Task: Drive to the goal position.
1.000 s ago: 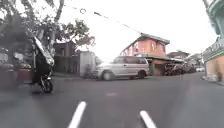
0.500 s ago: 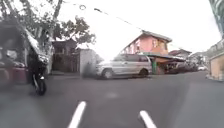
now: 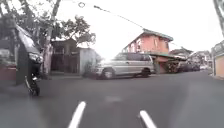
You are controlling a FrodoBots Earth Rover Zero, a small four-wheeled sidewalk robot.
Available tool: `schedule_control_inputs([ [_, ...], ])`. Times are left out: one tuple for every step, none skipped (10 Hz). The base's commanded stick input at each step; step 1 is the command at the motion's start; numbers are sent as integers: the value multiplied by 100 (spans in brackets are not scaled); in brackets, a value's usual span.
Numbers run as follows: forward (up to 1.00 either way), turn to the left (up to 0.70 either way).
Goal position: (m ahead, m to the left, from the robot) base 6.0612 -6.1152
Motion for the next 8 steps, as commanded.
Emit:
schedule_control_inputs([
  [70, -35],
  [70, -35],
  [70, -35],
  [70, -35],
  [70, -35],
  [70, -35],
  [70, -35],
  [70, -25],
])
